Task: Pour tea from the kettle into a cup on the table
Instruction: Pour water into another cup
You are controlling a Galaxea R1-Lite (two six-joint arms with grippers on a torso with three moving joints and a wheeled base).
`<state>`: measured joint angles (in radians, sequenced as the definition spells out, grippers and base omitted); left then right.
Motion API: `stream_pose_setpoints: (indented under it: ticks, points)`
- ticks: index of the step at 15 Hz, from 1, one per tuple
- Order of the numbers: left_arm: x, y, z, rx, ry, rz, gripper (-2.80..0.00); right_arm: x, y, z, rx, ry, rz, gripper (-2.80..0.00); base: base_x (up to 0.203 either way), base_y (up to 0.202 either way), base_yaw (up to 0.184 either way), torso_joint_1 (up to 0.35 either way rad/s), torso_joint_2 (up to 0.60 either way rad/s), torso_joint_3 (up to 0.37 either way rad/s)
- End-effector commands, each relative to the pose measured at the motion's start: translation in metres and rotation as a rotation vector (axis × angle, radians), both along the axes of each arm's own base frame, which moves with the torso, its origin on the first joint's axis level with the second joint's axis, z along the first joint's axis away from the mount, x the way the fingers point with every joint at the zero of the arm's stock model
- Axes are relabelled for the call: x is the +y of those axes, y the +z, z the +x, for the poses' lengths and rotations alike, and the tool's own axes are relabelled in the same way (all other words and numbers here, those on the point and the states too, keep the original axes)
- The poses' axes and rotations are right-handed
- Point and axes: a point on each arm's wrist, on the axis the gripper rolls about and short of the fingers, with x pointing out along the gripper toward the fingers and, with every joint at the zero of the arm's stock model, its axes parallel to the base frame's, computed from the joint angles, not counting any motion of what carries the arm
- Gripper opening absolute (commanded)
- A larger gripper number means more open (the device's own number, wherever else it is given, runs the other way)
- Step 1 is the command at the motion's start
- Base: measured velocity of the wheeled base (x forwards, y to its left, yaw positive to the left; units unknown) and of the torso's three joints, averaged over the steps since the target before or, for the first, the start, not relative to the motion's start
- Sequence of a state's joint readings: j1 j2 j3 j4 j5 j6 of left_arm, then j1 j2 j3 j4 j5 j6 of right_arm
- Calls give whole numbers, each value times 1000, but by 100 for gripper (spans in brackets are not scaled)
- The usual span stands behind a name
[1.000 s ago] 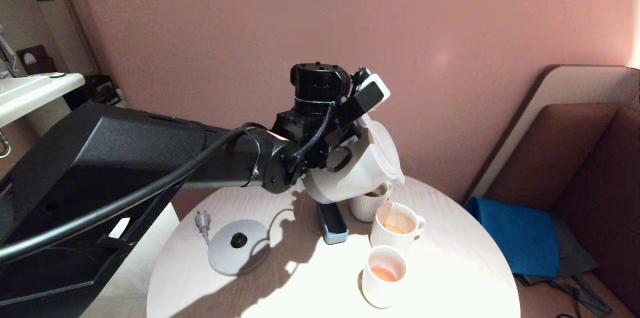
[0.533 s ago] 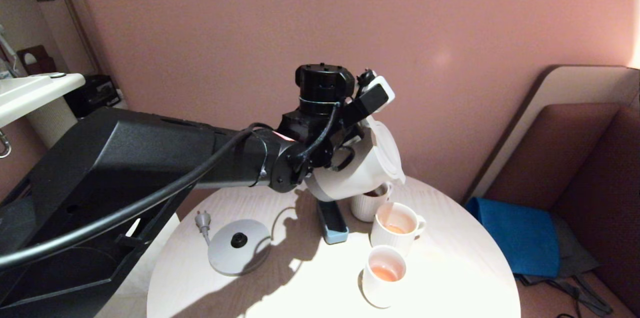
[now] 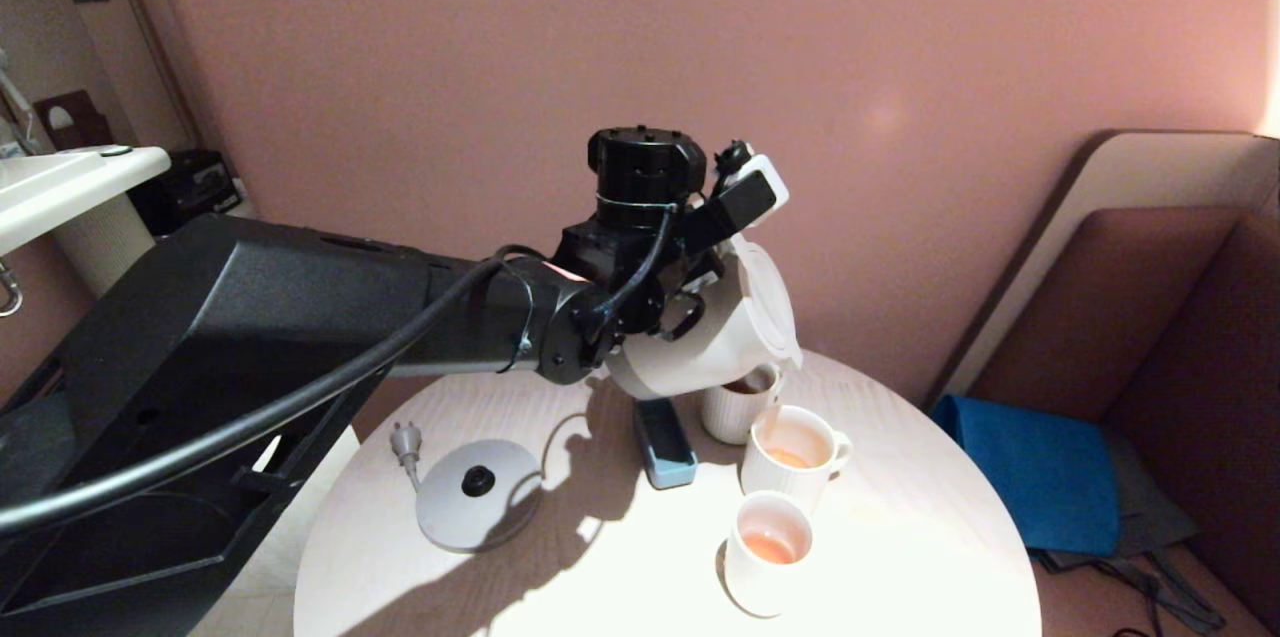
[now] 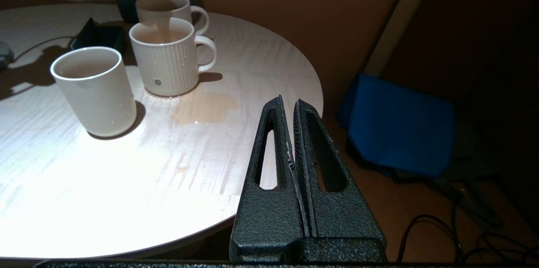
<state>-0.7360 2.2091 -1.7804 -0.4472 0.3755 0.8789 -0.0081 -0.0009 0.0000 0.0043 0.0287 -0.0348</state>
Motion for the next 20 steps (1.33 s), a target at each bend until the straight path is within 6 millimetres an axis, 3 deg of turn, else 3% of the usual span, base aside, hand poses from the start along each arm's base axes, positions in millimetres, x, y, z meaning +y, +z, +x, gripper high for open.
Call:
stream_pose_setpoints:
  ticks: [1, 20]
  points:
    - [0, -1, 0, -4, 3, 8, -280, 0, 0, 0, 1, 1, 0, -280, 0, 0, 0, 0, 0, 0]
    - [-3, -3, 1, -54, 3, 103, -280, 0, 0, 0, 1, -1, 0, -280, 0, 0, 0, 0, 0, 0]
